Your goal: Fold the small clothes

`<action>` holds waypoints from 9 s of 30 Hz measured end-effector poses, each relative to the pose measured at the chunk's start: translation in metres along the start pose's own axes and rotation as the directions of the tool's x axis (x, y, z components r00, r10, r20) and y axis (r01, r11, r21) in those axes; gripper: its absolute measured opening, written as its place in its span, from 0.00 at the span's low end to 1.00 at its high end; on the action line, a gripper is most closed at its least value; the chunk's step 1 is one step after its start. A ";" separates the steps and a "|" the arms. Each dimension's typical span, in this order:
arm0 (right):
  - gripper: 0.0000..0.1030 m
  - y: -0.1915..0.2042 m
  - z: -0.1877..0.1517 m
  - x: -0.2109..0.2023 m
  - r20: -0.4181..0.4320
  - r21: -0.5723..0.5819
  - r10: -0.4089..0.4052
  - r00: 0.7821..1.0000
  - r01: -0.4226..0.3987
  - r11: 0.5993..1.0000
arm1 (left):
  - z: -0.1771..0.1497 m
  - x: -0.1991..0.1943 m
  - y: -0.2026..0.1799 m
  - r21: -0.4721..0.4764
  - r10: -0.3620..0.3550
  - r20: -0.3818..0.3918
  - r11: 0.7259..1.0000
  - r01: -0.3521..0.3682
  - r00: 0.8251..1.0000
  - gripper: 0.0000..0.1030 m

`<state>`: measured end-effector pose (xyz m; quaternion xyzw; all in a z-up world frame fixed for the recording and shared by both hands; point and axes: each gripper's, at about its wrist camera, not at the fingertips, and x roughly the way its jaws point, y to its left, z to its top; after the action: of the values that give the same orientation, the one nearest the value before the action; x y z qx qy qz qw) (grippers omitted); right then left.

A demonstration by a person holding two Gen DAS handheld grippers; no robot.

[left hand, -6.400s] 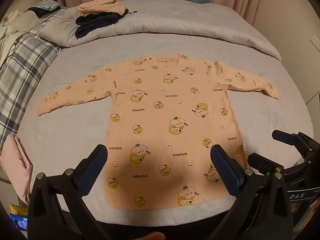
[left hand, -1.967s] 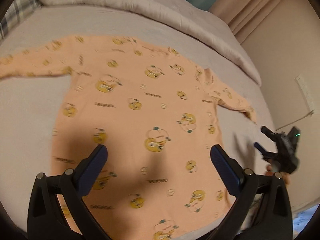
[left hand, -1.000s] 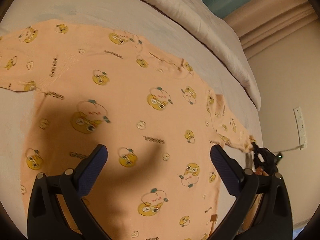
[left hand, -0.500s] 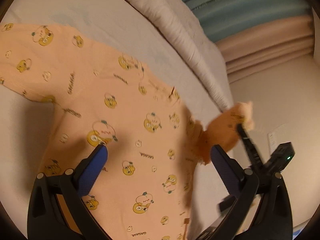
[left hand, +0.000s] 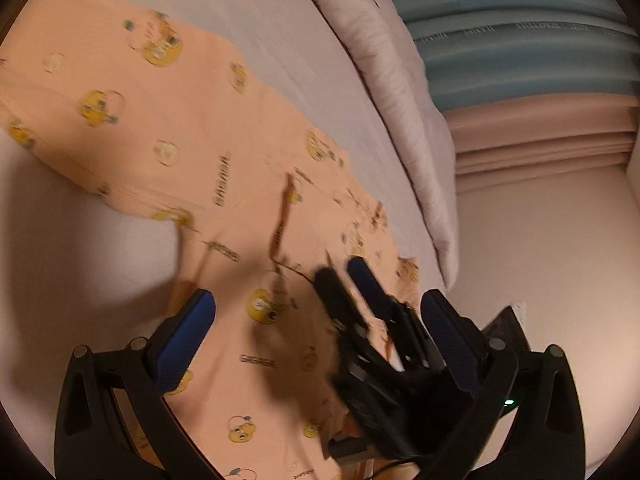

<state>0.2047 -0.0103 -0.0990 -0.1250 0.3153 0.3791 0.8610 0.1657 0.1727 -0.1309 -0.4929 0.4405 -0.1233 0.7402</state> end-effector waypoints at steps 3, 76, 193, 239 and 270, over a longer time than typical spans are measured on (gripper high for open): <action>0.53 -0.031 -0.006 -0.025 0.044 0.078 0.027 0.999 -0.030 0.997 | 0.001 0.011 -0.009 0.025 -0.041 -0.026 0.999 0.042 0.999 1.00; 0.63 -0.023 -0.060 -0.057 -0.221 0.204 0.049 0.974 -0.003 0.979 | 0.070 -0.176 0.159 -0.352 0.189 0.563 0.935 0.027 0.804 0.67; 0.35 -0.213 -0.120 -0.083 0.136 0.781 0.023 0.991 -0.121 0.613 | -0.027 0.005 0.012 0.362 0.362 0.249 0.825 -0.433 0.898 0.59; 0.35 -0.204 -0.102 -0.089 0.071 0.518 0.040 0.997 -0.072 0.852 | 0.031 0.054 -0.018 0.333 0.292 0.176 0.881 -0.336 0.940 0.50; 0.35 -0.136 -0.116 -0.110 -0.088 0.374 -0.006 0.996 0.039 0.927 | -0.031 -0.003 -0.006 0.382 0.343 0.220 0.831 -0.404 0.913 0.58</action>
<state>0.1961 -0.2187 -0.1216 0.0221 0.4170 0.2964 0.8589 0.1415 0.1519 -0.1285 -0.2336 0.4375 -0.0322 0.8678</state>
